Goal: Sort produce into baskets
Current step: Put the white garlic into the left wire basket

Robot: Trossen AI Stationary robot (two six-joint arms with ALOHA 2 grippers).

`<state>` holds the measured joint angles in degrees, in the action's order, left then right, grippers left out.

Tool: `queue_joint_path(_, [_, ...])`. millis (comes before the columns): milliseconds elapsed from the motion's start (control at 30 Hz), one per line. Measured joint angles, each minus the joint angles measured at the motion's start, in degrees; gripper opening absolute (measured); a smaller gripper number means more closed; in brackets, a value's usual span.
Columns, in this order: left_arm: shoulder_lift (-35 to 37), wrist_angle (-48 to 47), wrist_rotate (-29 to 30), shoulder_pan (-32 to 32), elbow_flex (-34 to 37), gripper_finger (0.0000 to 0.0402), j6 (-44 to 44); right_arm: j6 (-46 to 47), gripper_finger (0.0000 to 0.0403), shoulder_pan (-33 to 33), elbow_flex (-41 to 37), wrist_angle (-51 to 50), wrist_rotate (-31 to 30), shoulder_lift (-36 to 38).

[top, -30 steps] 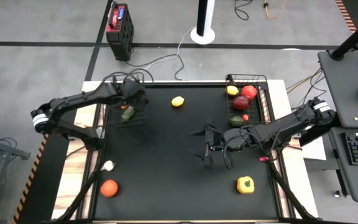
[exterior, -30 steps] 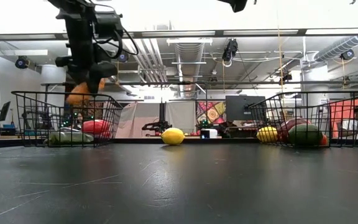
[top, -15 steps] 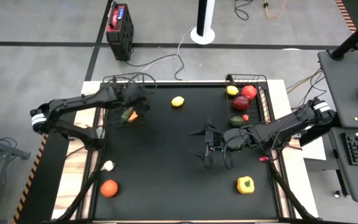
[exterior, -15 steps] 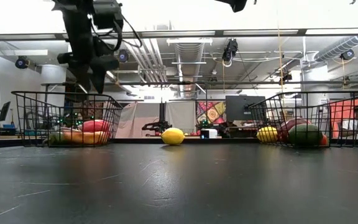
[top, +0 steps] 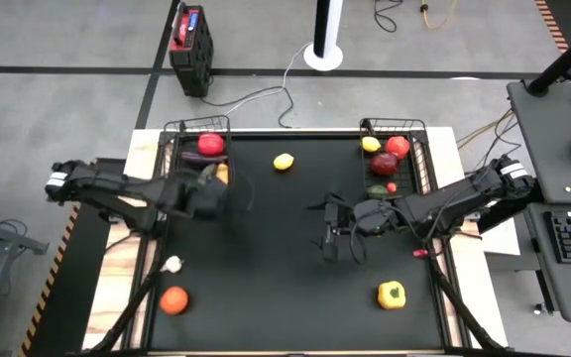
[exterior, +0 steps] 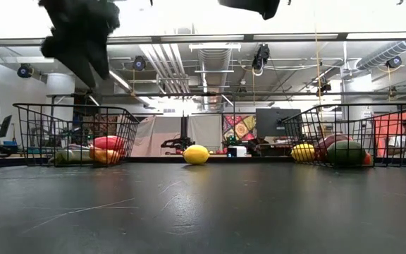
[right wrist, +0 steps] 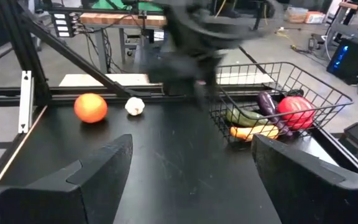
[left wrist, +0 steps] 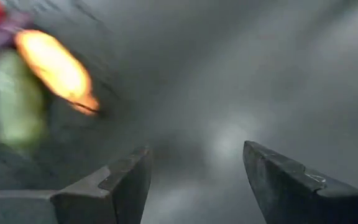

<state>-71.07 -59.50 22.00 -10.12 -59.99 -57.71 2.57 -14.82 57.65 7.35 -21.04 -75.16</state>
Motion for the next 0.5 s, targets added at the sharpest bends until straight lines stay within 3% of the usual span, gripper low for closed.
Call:
queue_joint_path(167, [-2.53,-0.25,0.65,-10.96,-5.8,0.0233,-5.57,-0.47,0.0325,0.41,0.0,0.02,0.03,0.0])
queue_joint_path(300, [-6.0,-5.59,0.43,-15.8,-10.66,0.0233,-7.82,-0.64,0.0325,0.43,0.0,0.04,0.09,0.0])
queue_joint_path(433, [-10.84,-14.76,-5.57,-18.63,-14.55,0.0233,-9.95,-0.22,0.0325,0.41,0.0,0.0,0.47,0.0])
queue_joint_path(500, [-13.27,-17.82,-8.94,-20.5,-15.34,0.0233,-5.74,-0.19,0.0324,0.41,0.0,-0.21,0.48,0.0])
